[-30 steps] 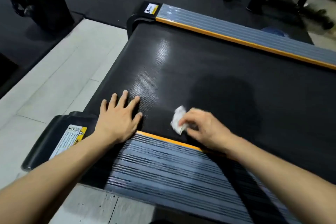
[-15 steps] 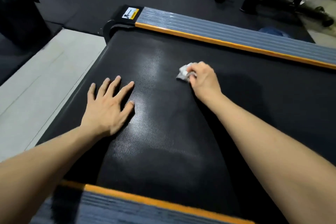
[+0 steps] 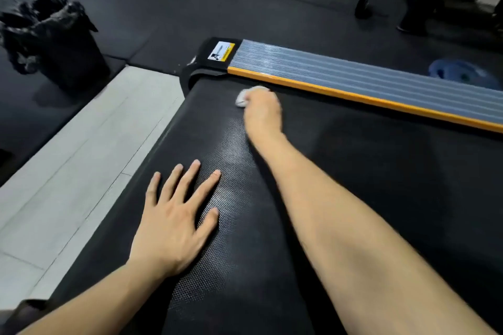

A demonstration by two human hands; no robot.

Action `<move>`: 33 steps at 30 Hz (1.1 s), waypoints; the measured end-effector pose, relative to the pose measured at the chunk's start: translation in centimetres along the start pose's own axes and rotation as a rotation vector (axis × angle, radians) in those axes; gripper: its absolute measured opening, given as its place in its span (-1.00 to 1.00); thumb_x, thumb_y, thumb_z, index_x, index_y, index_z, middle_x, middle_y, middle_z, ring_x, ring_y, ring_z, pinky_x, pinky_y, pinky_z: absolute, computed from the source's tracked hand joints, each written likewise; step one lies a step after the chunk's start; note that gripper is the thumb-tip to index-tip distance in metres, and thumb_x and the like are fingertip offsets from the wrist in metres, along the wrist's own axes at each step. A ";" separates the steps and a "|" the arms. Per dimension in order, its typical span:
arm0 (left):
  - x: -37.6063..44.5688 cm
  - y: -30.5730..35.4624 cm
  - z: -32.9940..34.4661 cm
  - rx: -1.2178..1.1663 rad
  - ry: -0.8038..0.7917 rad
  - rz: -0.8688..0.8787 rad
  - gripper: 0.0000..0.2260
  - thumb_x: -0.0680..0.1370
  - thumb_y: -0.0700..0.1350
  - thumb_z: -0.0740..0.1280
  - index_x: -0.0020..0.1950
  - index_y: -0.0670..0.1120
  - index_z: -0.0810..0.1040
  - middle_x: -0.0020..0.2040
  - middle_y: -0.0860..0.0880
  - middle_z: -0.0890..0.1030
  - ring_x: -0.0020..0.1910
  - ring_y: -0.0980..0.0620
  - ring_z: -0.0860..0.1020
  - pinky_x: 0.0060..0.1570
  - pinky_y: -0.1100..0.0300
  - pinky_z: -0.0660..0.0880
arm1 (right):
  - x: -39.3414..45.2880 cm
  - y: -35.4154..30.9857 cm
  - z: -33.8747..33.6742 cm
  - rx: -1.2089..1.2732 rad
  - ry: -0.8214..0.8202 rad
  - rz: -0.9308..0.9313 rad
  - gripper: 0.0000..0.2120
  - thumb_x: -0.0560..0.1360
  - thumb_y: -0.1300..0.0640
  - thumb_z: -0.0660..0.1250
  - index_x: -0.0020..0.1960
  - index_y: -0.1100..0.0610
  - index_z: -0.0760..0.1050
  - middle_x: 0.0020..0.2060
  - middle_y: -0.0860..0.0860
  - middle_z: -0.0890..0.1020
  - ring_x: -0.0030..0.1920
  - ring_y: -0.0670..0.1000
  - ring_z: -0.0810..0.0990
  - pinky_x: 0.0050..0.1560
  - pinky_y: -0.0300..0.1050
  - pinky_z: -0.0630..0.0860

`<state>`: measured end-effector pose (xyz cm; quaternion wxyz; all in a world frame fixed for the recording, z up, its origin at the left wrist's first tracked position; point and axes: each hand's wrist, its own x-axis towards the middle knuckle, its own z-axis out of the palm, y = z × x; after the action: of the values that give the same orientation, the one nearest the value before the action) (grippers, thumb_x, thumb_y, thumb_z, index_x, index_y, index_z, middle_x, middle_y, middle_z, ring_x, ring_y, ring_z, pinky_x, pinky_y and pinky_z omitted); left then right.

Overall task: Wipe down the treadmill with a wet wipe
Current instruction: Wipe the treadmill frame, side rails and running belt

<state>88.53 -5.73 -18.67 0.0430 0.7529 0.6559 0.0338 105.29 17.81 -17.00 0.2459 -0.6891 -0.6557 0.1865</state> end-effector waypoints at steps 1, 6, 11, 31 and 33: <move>-0.1 -0.1 0.0 -0.006 0.001 -0.001 -0.45 0.63 0.28 -0.05 0.63 0.30 -0.01 0.67 0.04 0.09 0.65 -0.06 0.04 0.58 -0.21 -0.02 | -0.1 -1.9 1.1 -0.032 -0.063 -0.136 -0.81 0.42 0.24 0.28 -0.11 0.07 0.64 -0.04 0.03 0.66 -0.02 0.07 0.60 -0.16 -0.21 0.40; 0.0 -0.5 -0.1 -0.060 -0.013 0.014 -0.45 0.62 0.30 -0.02 0.62 0.32 0.05 0.66 0.08 0.11 0.64 -0.04 0.07 0.58 -0.17 -0.02 | 1.5 2.3 -1.4 -0.257 -0.065 -0.471 -0.83 0.28 0.06 0.14 -0.25 0.10 0.46 -0.16 -0.03 0.63 -0.07 0.06 0.58 -0.15 -0.10 0.44; 0.3 -4.6 -1.0 -0.118 0.012 -0.024 -0.46 0.60 0.32 -0.01 0.59 0.30 0.19 0.63 0.09 0.20 0.60 -0.04 0.18 0.52 -0.06 0.13 | -0.5 11.4 -7.9 -0.332 0.275 -0.020 -0.72 0.49 0.30 0.21 0.00 0.12 0.68 -0.10 0.21 0.60 -0.01 0.27 0.54 -0.12 -0.01 0.41; -0.3 -5.4 -0.4 -0.128 -0.005 -0.039 -0.42 0.59 0.37 -0.19 0.62 0.34 -0.12 0.68 0.05 -0.08 0.66 -0.04 -0.12 0.60 -0.08 -0.11 | -2.7 8.0 -6.9 -0.350 0.214 -0.046 -0.75 0.53 0.27 0.25 0.09 0.19 0.67 -0.01 0.22 0.63 0.05 0.27 0.56 0.00 0.01 0.48; -0.5 -5.2 -0.3 -0.125 -0.001 -0.041 -0.43 0.60 0.36 -0.20 0.61 0.33 -0.18 0.68 0.04 -0.13 0.65 -0.04 -0.17 0.61 -0.09 -0.14 | -2.1 6.3 -5.3 -0.311 0.213 0.101 -0.75 0.49 0.26 0.27 0.06 0.13 0.68 0.01 0.19 0.65 0.06 0.25 0.59 0.04 -0.03 0.50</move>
<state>83.31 -5.50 -18.95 0.0909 0.7351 0.6678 0.0736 113.33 15.12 -16.52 0.1945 -0.7666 -0.6115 0.0211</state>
